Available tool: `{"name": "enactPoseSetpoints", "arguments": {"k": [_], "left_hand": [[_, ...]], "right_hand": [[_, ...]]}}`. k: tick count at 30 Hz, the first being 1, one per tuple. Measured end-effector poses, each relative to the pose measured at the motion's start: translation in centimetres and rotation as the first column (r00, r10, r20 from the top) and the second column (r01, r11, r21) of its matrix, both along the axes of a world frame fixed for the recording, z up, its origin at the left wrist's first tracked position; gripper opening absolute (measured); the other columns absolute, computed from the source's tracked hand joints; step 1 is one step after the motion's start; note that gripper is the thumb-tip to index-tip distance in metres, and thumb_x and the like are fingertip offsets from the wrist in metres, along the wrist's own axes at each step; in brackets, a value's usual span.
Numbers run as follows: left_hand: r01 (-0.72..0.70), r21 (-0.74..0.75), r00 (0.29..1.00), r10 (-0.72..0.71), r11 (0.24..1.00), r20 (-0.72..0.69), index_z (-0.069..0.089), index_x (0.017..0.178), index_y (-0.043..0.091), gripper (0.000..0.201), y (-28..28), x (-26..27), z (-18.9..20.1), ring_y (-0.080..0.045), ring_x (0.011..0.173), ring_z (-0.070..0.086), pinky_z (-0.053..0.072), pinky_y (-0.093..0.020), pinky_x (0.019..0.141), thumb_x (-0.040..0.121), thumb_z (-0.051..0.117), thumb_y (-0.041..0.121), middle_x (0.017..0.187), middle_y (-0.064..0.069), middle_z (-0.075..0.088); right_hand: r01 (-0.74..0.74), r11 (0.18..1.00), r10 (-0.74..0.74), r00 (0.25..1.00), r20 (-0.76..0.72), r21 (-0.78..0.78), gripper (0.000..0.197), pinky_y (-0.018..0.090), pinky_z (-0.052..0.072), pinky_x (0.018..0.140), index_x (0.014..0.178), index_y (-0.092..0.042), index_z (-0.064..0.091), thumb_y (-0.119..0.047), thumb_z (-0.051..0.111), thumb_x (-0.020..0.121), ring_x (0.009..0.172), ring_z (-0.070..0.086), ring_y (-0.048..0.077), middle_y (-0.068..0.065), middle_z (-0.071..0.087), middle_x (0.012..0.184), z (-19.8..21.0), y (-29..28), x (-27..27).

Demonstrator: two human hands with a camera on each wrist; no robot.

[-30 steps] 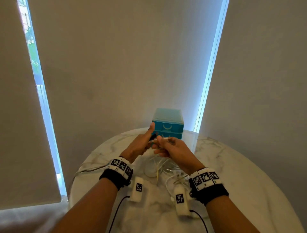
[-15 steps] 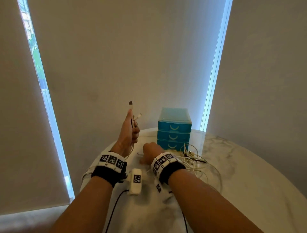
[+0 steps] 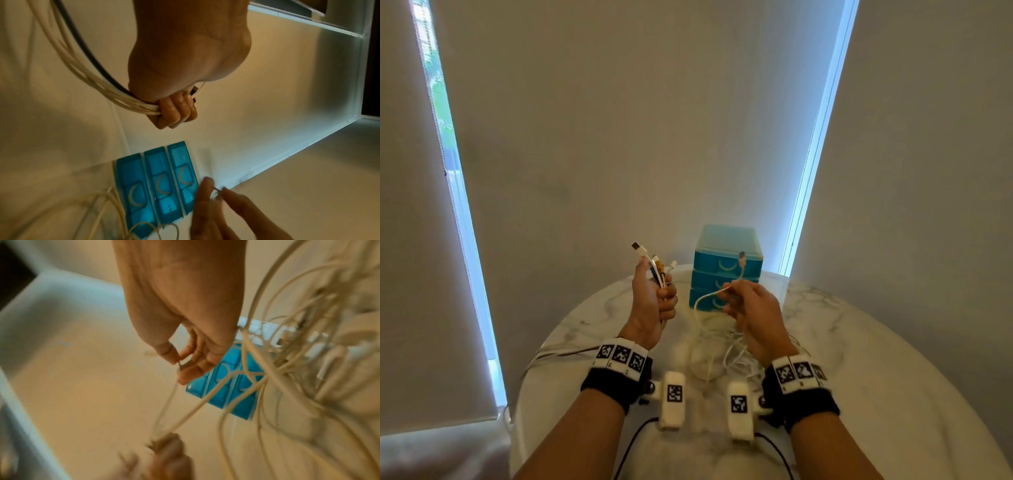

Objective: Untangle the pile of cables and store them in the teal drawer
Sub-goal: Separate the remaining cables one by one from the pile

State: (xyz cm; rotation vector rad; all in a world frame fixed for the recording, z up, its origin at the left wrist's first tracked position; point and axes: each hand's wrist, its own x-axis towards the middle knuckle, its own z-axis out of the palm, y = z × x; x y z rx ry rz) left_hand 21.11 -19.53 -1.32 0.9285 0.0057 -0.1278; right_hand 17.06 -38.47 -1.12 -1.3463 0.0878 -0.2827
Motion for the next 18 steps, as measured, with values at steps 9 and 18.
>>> {"name": "enactPoseSetpoints", "arguments": {"k": [9, 18], "left_hand": [[0.381, 0.205, 0.923, -0.383, 0.901, -0.031, 0.061, 0.085, 0.018, 0.025, -2.5, -0.8, -2.0, -0.013, 0.058, 0.013, 0.009, -0.027, 0.048, 0.088, 0.06, 0.043, 0.069, 0.005, 0.032], [0.318, 0.406, 0.912, -0.394, 0.857, 0.115, 0.057, 0.088, 0.024, 0.063, -2.9, -2.3, -2.3, -0.019, 0.065, 0.01, 0.007, -0.034, 0.058, 0.084, 0.059, 0.087, 0.069, 0.004, 0.034]], "right_hand": [[-0.292, 0.885, 0.306, 0.952, 0.019, 0.363, 0.027, 0.018, 0.049, 0.049, 0.129, -0.007, 0.063, -0.021, 0.063, 0.106, 0.067, 0.06, 0.01, 0.007, 0.065, 0.095, -3.8, -2.4, -2.6], [-0.207, 0.978, 0.204, 0.975, -0.085, -0.037, 0.025, 0.019, 0.03, 0.037, 0.103, -0.002, 0.079, -0.022, 0.065, 0.106, 0.046, 0.041, 0.01, 0.007, 0.064, 0.072, -3.9, 0.3, -3.4]]}}
